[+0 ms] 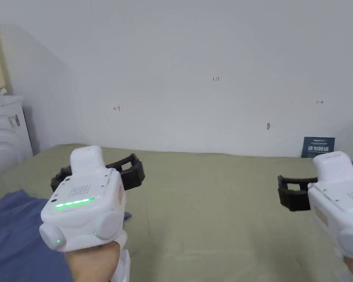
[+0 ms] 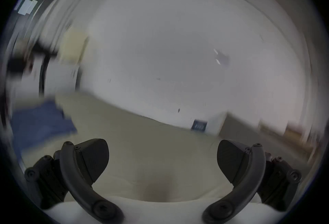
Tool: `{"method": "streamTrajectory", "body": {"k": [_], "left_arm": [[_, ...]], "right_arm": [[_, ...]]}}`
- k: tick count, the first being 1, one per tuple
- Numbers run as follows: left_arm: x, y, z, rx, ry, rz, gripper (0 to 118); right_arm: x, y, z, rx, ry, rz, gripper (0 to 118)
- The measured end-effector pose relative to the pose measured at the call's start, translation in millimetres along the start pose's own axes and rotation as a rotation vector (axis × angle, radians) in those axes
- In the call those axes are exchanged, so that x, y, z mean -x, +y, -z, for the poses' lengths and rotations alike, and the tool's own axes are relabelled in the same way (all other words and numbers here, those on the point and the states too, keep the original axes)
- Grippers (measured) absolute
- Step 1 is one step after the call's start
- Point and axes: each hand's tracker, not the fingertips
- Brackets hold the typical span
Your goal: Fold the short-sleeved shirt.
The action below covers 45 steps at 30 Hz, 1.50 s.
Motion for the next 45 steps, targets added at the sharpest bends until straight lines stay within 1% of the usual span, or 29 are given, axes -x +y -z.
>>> {"method": "streamTrajectory", "body": {"k": [1, 2, 3, 5, 9, 15, 19, 28, 31, 32, 33, 34, 35, 36, 37, 38, 40, 42, 45], "left_arm": [[-6.6, 2.2, -3.4, -0.009, -0.027, 0.017, 118], [-12.6, 2.9, -5.0, 0.000, -0.032, 0.030, 118], [-11.5, -0.3, -4.7, 0.015, -0.051, 0.031, 118], [-18.2, -5.4, -5.2, 0.042, -0.109, 0.036, 118], [-20.3, -14.5, -1.0, 0.069, -0.101, 0.065, 118], [-14.4, -14.0, 2.9, 0.102, -0.099, 0.001, 118], [-12.5, -13.8, 3.7, 0.112, -0.097, -0.007, 118], [-14.8, -15.8, 3.3, 0.124, -0.129, -0.005, 118], [-20.1, -13.1, -1.0, 0.129, -0.080, 0.056, 118], [-20.9, -12.9, -1.9, 0.128, -0.071, 0.073, 118], [-20.7, -13.2, -2.6, 0.127, -0.076, 0.071, 118], [-20.5, -13.6, -3.3, 0.126, -0.075, 0.069, 116], [-19.3, -14.2, -3.8, 0.127, -0.084, 0.060, 108], [-19.6, -14.6, -4.6, 0.126, -0.086, 0.052, 89], [-20.3, -15.2, -5.9, 0.123, -0.082, 0.047, 35], [-21.7, -16.6, -6.3, 0.110, -0.070, 0.049, 1], [-20.3, -19.4, -8.7, 0.086, -0.035, 0.048, 2], [-14.0, -19.0, -10.0, 0.099, -0.086, 0.007, 2], [-8.3, -15.9, -11.5, 0.113, -0.067, 0.013, 2]], "right_arm": [[0.2, -3.2, -1.6, 0.004, -0.050, 0.075, 117], [-1.3, -8.6, -2.1, 0.002, -0.072, 0.113, 117], [-1.8, -13.4, -2.3, -0.004, -0.074, 0.121, 117], [0.1, -31.4, 9.4, -0.003, -0.075, 0.103, 117], [1.5, -30.1, 10.5, 0.021, -0.071, 0.072, 117], [0.0, -24.5, 7.4, -0.013, -0.099, 0.037, 117], [1.4, -13.4, -6.8, -0.017, -0.109, 0.049, 117], [6.9, -11.7, -11.0, -0.027, -0.103, 0.026, 117], [4.9, -11.9, -9.9, -0.020, -0.108, 0.018, 116], [4.4, -11.5, -12.1, -0.015, -0.111, 0.019, 114], [3.3, -10.8, -14.1, -0.014, -0.111, 0.021, 110], [3.4, -11.2, -16.2, -0.014, -0.110, 0.018, 87], [4.3, -11.9, -17.9, -0.020, -0.112, 0.008, 55], [5.3, -12.3, -18.6, -0.021, -0.114, 0.000, 21], [4.8, -12.3, -17.2, -0.015, -0.111, -0.009, 4], [5.1, -12.5, -17.4, -0.009, -0.111, -0.006, 4], [7.2, -13.4, -20.0, -0.004, -0.094, -0.005, 4], [8.6, -12.3, -24.4, 0.000, -0.085, -0.011, 3], [15.5, -9.4, -23.3, -0.002, -0.050, 0.001, 0]]}}
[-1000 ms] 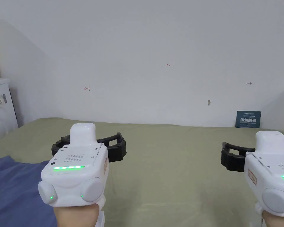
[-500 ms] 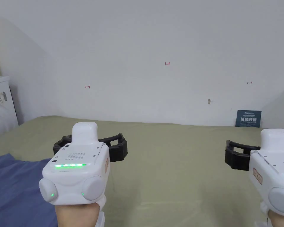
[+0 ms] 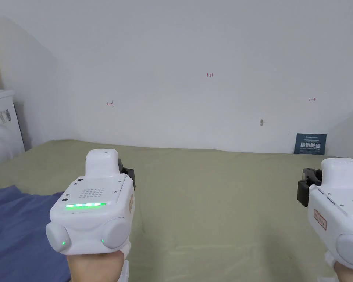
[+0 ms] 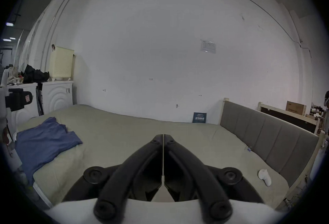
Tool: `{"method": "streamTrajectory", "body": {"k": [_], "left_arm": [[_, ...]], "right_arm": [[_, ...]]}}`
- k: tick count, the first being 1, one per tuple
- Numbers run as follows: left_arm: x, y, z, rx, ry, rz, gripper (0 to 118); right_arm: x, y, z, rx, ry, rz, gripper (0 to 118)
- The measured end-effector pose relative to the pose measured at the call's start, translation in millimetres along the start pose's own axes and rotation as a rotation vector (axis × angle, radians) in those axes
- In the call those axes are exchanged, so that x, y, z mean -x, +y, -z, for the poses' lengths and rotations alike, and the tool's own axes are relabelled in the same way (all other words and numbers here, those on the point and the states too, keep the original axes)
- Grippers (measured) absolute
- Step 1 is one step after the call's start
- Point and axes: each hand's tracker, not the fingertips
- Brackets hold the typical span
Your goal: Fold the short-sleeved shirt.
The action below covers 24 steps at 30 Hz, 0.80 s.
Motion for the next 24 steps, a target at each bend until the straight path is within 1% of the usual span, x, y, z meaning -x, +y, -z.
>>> {"method": "streamTrajectory", "body": {"k": [1, 3, 5, 7, 10, 11, 13, 15, 16, 19, 24], "left_arm": [[5.5, 0.8, -3.2, -0.002, -0.001, -0.004, 2], [17.2, 8.1, -11.4, 0.000, 0.030, -0.007, 2], [39.5, 14.1, -23.0, 0.000, 0.052, -0.020, 2], [67.8, 18.3, -35.4, -0.001, 0.141, -0.023, 2], [115.6, 20.0, -63.8, -0.004, 0.261, -0.026, 2], [129.6, 19.2, -73.0, 0.003, 0.303, -0.033, 2], [154.0, 16.6, -89.6, 0.023, 0.355, -0.070, 2], [170.9, 12.4, -102.9, 0.030, 0.378, -0.082, 2], [178.1, 8.8, -108.1, 0.033, 0.387, -0.074, 2], [193.5, -0.8, -109.7, 0.069, 0.408, -0.066, 2], [208.4, -13.1, -85.6, 0.122, 0.409, -0.080, 2]], "right_arm": [[5.9, 2.7, 0.9, 0.000, 0.014, 0.007, 0], [22.6, 10.1, 3.4, -0.005, 0.088, 0.035, 0], [44.9, 17.9, 6.6, -0.014, 0.147, 0.025, 0], [73.3, 22.3, 9.9, -0.024, 0.221, 0.019, 0], [124.0, 24.9, 15.2, -0.008, 0.384, 0.045, 0], [142.2, 24.2, 14.1, -0.008, 0.425, 0.031, 0], [175.0, 21.6, 11.7, -0.013, 0.510, 0.011, 0], [200.6, 16.4, 9.2, 0.013, 0.587, 0.028, 0], [211.3, 11.6, 11.8, 0.030, 0.609, 0.036, 0], [233.3, 3.8, 13.5, 0.047, 0.647, 0.025, 0], [241.4, -3.1, 36.6, 0.065, 0.665, -0.003, 0]]}}
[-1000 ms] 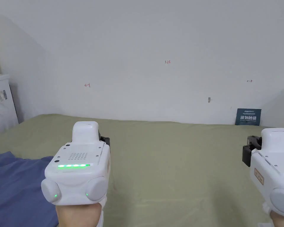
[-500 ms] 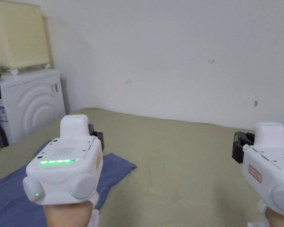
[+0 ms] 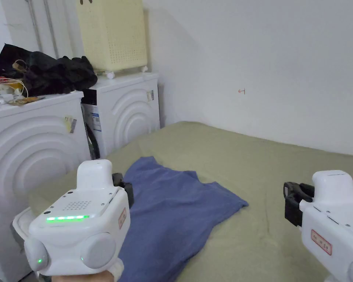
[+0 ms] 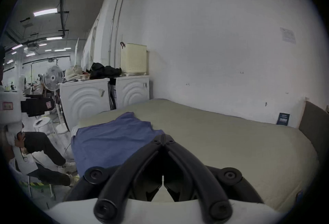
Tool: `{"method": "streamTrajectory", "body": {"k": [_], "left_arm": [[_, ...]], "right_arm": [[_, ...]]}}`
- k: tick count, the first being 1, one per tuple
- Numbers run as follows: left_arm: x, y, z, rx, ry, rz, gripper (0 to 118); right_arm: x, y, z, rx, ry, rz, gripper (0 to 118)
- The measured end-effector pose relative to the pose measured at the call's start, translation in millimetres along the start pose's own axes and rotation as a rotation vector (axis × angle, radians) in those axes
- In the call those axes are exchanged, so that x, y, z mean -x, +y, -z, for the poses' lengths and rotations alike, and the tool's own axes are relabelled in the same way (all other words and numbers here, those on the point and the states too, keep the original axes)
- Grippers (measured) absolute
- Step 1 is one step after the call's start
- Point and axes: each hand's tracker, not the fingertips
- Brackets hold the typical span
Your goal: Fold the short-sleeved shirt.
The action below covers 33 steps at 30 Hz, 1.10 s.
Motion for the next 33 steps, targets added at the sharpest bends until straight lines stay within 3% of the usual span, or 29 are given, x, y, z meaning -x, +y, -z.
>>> {"method": "streamTrajectory", "body": {"k": [6, 9, 11, 12, 14, 15, 19, 22, 25, 27, 30, 31, 32, 33], "left_arm": [[-21.3, 10.5, 101.4, 0.114, -0.101, 0.102, 2], [-39.9, 27.1, 189.5, 0.293, -0.170, 0.199, 2], [-58.4, 32.0, 249.0, 0.482, -0.321, 0.276, 3], [-65.5, 31.2, 275.9, 0.572, -0.385, 0.307, 14], [-87.0, 16.4, 333.5, 0.860, -0.451, 0.347, 97], [-94.1, 5.3, 350.9, 0.919, -0.442, 0.355, 118], [-125.4, -35.8, 412.7, 0.977, -0.369, 0.426, 118], [-135.1, -65.0, 436.7, 0.991, -0.299, 0.317, 118], [-146.1, -93.1, 441.9, 1.018, -0.364, 0.247, 118], [-148.3, -109.7, 435.0, 1.063, -0.420, 0.289, 118], [-155.5, -132.0, 423.0, 1.030, -0.357, 0.511, 113], [-156.3, -128.7, 419.0, 0.981, -0.372, 0.467, 107], [-156.1, -123.5, 418.3, 1.004, -0.349, 0.410, 92], [-155.6, -116.4, 415.8, 0.994, -0.343, 0.390, 69]], "right_arm": [[-48.9, 1.7, 30.8, 0.036, -0.039, -0.008, 0], [-85.0, -1.9, 37.4, 0.045, -0.087, -0.003, 0], [-110.0, -8.4, 39.1, 0.056, -0.126, 0.000, 0], [-120.0, -11.6, 38.9, 0.072, -0.144, -0.002, 0], [-142.6, -22.1, 41.2, 0.110, -0.179, -0.009, 0], [-151.3, -27.8, 41.6, 0.122, -0.179, -0.001, 0], [-183.0, -63.7, 42.1, 0.224, -0.212, 0.059, 0], [-193.6, -89.0, 40.9, 0.278, -0.221, 0.073, 0], [-198.6, -111.7, 38.3, 0.340, -0.230, 0.107, 0], [-201.4, -121.2, 36.3, 0.355, -0.229, 0.146, 0], [-200.1, -126.0, 31.5, 0.355, -0.254, 0.160, 0], [-200.3, -124.4, 27.4, 0.343, -0.254, 0.177, 0], [-196.6, -120.2, 22.4, 0.327, -0.248, 0.193, 0], [-195.6, -117.3, 18.0, 0.313, -0.247, 0.201, 0]]}}
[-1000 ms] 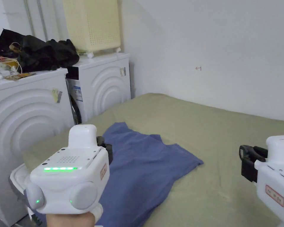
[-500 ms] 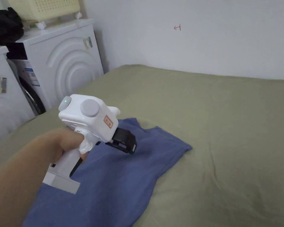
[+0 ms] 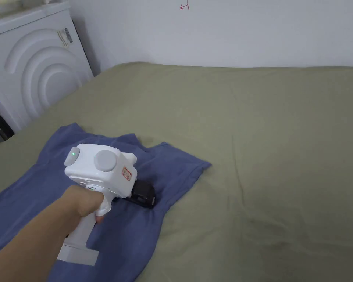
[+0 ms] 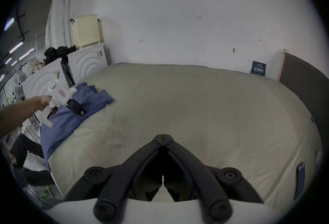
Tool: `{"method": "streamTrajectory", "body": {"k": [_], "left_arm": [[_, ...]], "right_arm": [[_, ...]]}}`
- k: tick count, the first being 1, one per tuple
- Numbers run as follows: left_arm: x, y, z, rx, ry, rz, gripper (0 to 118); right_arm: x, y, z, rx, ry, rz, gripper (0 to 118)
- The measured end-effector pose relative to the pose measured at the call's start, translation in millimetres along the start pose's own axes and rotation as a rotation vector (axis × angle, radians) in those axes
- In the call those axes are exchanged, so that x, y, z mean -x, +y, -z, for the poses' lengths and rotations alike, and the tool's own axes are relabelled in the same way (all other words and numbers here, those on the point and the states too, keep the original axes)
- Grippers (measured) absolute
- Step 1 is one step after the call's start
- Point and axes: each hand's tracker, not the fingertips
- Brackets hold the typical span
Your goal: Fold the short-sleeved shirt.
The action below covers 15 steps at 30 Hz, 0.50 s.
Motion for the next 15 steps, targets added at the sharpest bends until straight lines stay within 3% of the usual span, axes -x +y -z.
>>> {"method": "streamTrajectory", "body": {"k": [1, 4, 8, 12, 15], "left_arm": [[2.1, 3.3, -12.8, -0.033, 0.006, 0.015, 7], [4.8, 12.1, -36.8, -0.036, 0.017, 0.054, 6], [-1.1, 18.7, -84.0, -0.144, -0.009, 0.035, 6], [-27.6, 26.4, -136.3, -0.302, -0.188, 0.021, 6], [-81.2, 39.4, -172.9, -0.386, -0.275, 0.145, 6]], "right_arm": [[0.5, 2.0, -6.6, -0.014, 0.000, -0.005, 0], [1.0, 11.2, -26.4, -0.047, -0.014, -0.030, 0], [-14.9, 25.8, -64.9, -0.104, -0.048, 0.011, 0], [-33.6, 37.4, -102.6, -0.158, -0.125, -0.013, 0], [-47.3, 43.0, -129.0, -0.181, -0.169, 0.001, 0]]}}
